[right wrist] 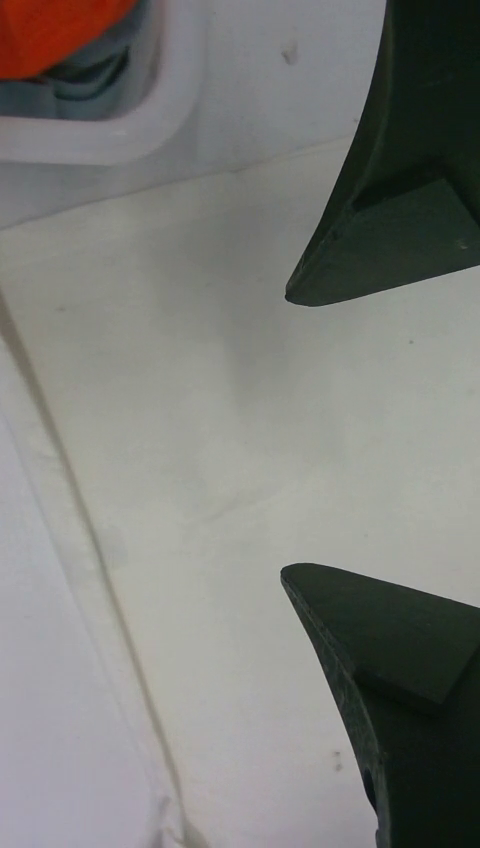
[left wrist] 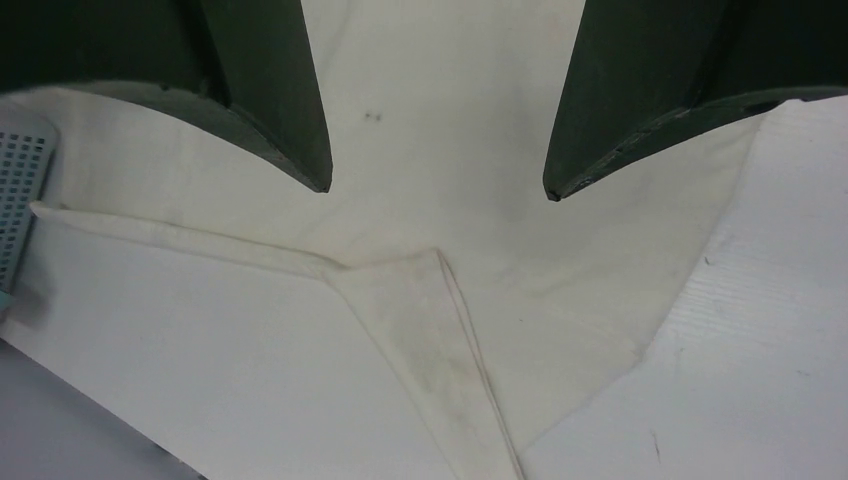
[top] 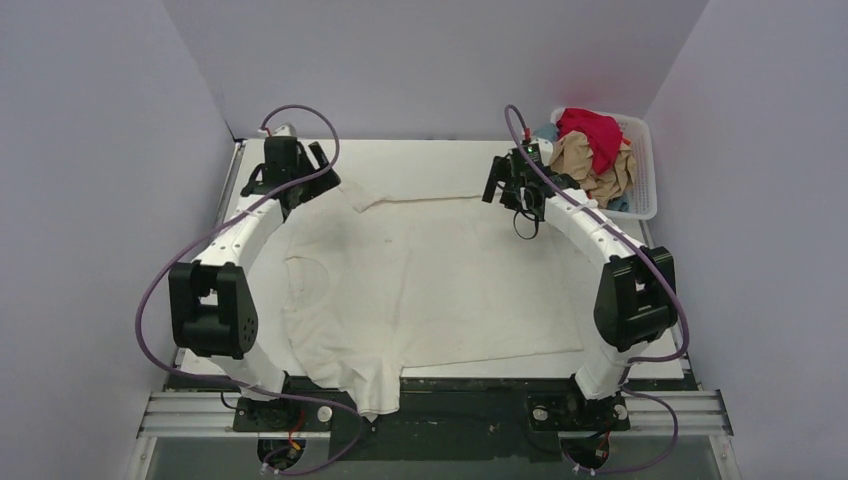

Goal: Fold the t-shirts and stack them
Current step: Flatten out the tshirt

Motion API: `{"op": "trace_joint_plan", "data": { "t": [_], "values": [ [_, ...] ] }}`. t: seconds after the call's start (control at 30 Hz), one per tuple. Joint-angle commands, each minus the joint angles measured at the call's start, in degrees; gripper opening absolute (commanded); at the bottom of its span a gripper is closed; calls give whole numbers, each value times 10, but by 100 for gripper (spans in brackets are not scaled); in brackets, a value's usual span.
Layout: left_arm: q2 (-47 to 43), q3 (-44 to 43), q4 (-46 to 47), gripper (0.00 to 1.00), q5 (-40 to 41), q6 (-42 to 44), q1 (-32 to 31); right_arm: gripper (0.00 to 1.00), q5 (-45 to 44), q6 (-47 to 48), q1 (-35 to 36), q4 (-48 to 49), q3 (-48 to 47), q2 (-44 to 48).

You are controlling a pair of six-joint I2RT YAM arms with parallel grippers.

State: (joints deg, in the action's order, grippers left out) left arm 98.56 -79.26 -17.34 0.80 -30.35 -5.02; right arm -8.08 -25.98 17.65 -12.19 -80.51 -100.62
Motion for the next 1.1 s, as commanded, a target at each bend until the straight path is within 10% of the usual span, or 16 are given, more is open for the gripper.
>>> {"op": "trace_joint_plan", "data": {
  "t": [0.0, 1.07],
  "values": [
    [-42, 62, 76, 88, -40, -67, -22, 96, 36, -32, 9, -14, 61, 47],
    [296, -178, 57, 92, -62, -115, -58, 93, 120, -55, -4, 55, 169, -55]
  ]
}}
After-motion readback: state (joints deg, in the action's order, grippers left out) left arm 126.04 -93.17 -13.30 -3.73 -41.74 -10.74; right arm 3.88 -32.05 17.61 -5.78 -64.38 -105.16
